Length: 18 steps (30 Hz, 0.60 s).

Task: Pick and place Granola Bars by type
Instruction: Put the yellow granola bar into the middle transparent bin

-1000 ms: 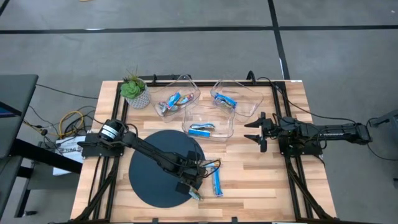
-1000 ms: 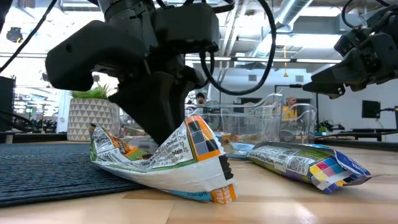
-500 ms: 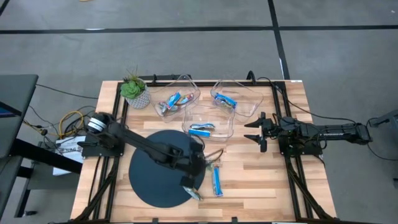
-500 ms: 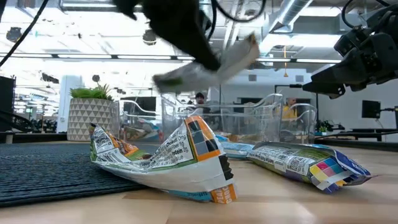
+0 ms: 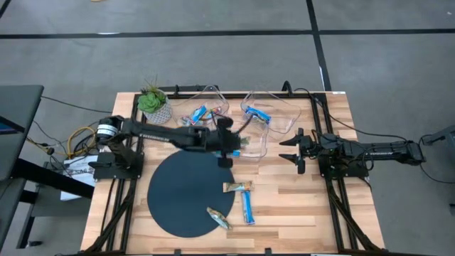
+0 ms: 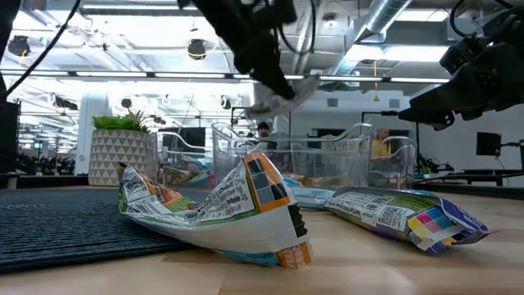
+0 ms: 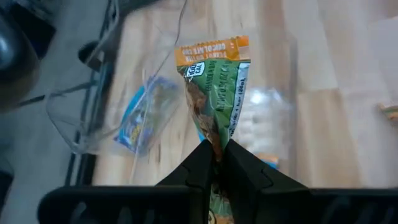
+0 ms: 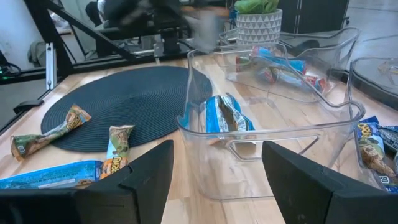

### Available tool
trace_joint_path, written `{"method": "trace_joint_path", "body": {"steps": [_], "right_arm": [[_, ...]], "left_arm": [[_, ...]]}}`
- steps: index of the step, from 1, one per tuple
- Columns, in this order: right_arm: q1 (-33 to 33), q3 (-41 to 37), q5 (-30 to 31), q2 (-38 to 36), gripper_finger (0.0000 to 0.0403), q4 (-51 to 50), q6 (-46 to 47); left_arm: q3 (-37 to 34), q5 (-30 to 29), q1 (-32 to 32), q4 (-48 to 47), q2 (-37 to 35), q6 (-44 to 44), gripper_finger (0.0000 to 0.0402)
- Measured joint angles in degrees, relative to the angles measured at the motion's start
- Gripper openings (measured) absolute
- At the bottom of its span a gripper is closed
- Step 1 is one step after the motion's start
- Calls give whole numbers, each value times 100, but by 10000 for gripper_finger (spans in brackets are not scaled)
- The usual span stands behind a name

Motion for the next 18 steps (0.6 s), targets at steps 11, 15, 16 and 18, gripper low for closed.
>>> {"method": "trace_joint_path", "body": {"steps": [11,15,16,18], "right_arm": [[-1,1,0,-7,240,8,1],[1,1,0,-3,240,-6,0],[1,1,0,-2,240,-1,-1],[1,0,1,-1,240,1,0]], "left_arm": [[-46,1195,729,169,611,69,27],[-46,1221,767,302,687,196,28],[-41,1217,766,331,682,224,30],[-37,1215,763,306,681,238,41]]}}
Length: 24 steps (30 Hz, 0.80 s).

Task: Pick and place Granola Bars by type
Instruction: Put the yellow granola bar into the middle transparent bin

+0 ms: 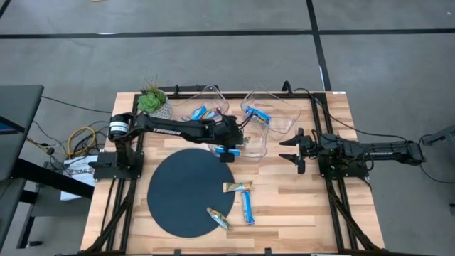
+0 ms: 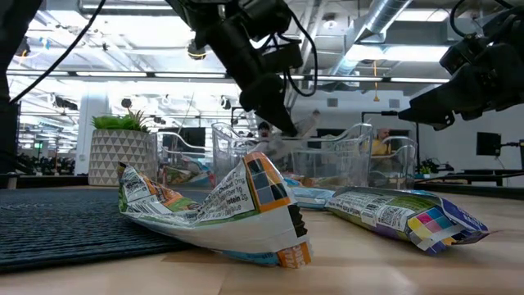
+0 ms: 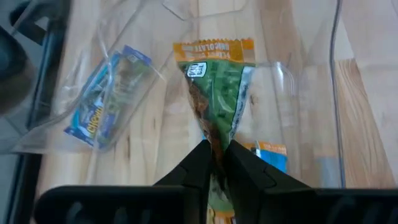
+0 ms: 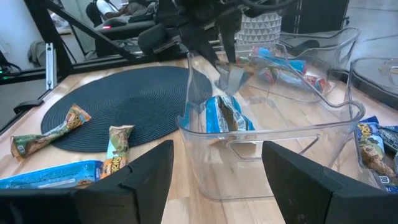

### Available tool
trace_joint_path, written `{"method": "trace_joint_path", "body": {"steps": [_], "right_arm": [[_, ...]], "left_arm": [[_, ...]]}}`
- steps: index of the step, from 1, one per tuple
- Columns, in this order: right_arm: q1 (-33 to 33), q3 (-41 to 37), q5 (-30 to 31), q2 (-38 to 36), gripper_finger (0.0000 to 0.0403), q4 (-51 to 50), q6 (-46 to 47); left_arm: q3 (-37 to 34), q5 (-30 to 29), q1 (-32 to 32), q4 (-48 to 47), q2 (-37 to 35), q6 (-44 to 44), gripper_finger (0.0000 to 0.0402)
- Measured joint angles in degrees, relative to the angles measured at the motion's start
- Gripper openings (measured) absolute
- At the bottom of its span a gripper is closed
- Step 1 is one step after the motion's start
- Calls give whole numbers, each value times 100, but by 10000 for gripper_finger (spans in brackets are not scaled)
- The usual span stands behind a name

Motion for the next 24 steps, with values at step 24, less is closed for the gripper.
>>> {"method": "trace_joint_path", "body": {"steps": [24], "right_arm": [[0,1,-1,0,240,0,-2]], "left_arm": [[66,-475,-1526,-75,-564,-369,202]]}}
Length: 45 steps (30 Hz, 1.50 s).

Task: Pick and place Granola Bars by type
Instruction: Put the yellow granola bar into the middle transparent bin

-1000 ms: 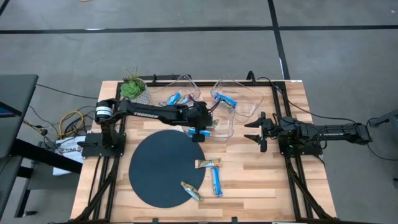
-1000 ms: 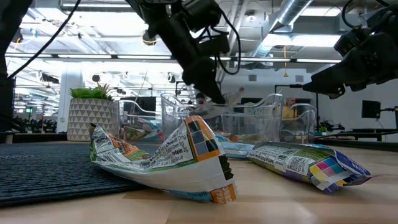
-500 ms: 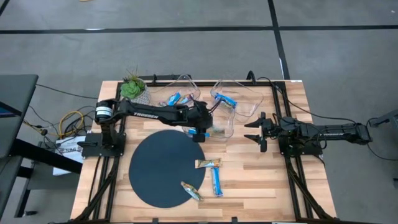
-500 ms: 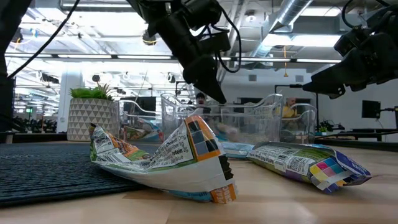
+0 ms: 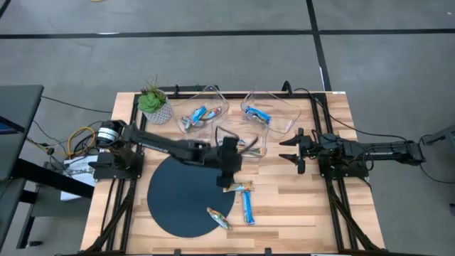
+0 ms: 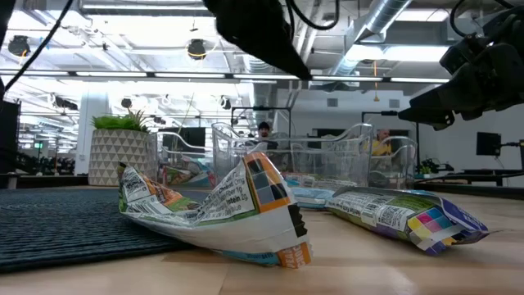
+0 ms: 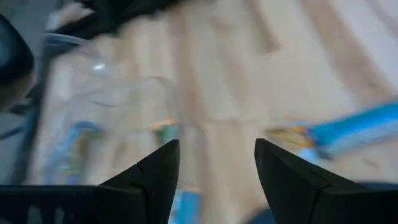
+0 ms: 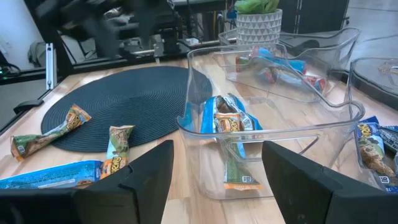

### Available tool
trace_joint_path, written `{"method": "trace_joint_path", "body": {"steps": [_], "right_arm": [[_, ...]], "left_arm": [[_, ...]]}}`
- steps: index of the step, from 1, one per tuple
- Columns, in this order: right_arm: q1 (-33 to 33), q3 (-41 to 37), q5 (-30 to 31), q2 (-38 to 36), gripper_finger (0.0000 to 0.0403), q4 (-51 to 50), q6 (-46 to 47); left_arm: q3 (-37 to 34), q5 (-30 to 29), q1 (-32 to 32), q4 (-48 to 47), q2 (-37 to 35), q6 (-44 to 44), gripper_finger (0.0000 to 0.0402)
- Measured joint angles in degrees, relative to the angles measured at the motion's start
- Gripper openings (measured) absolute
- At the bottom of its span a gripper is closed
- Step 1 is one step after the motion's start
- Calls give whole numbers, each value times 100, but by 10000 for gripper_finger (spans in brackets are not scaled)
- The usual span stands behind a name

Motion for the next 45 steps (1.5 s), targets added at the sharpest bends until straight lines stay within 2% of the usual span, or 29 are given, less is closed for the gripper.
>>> {"method": "trace_joint_path", "body": {"steps": [5,9,23,29,40,45], "right_arm": [[0,0,0,-1,240,-1,0],[-1,-2,1,-1,240,-3,1],[-2,0,0,-1,240,1,0],[-1,-1,0,-2,240,3,2],[0,-1,0,-1,240,16,0],[-1,0,0,0,240,1,1]], "left_arm": [[2,15,-573,-401,97,-589,199],[-11,-3,-789,-572,394,-1246,197],[-9,204,-734,-344,1201,-2165,196],[-4,287,-734,-255,1486,-2230,196],[22,263,-710,-307,1600,-2231,194],[22,235,-708,-343,1600,-2229,166]]}}
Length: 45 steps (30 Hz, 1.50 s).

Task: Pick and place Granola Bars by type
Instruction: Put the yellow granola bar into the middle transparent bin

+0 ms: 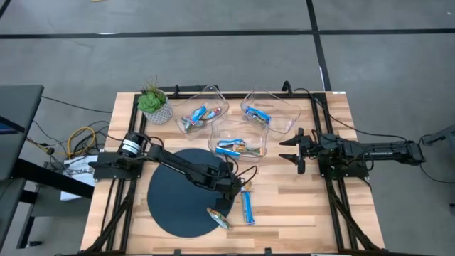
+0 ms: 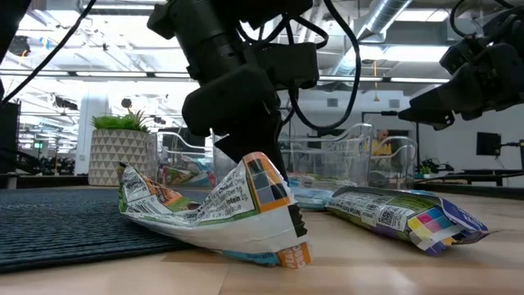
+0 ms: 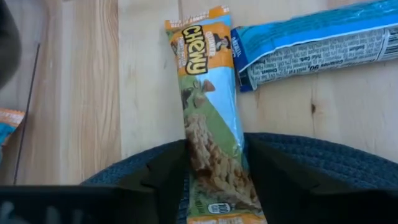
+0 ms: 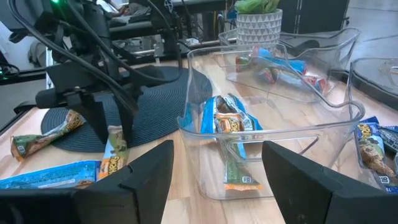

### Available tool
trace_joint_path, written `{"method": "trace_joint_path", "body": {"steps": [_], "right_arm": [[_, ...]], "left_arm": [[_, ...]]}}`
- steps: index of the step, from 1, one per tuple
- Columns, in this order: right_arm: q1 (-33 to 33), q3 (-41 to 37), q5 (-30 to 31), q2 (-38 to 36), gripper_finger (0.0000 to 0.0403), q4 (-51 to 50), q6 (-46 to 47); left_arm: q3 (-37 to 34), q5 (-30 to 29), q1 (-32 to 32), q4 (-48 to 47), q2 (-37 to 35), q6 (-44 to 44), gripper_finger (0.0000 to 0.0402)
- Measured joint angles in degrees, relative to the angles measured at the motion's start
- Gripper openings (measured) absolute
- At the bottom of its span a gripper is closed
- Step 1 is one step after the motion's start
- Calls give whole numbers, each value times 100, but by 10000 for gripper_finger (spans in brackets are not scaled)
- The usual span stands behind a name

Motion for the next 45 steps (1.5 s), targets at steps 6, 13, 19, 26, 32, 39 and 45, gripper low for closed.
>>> {"method": "trace_joint_path", "body": {"steps": [6,13,19,26,32,39,45], "right_arm": [[-1,-2,0,-1,240,2,-1],[-1,0,0,-1,240,1,-1],[0,-1,0,-1,240,0,-1],[0,0,0,-1,240,0,0],[1,0,0,-1,240,0,1],[-1,-1,0,-1,240,0,0],[-1,0,0,-1,240,0,-1]], "left_arm": [[0,0,1,6,-3,1,98],[2,-28,1,106,-11,51,45],[182,-24,-37,153,-11,309,26],[571,-46,-42,143,-13,742,2],[608,-23,-39,19,-15,872,0],[541,149,-39,-139,-15,758,0],[350,354,-59,-31,-15,592,0]]}}
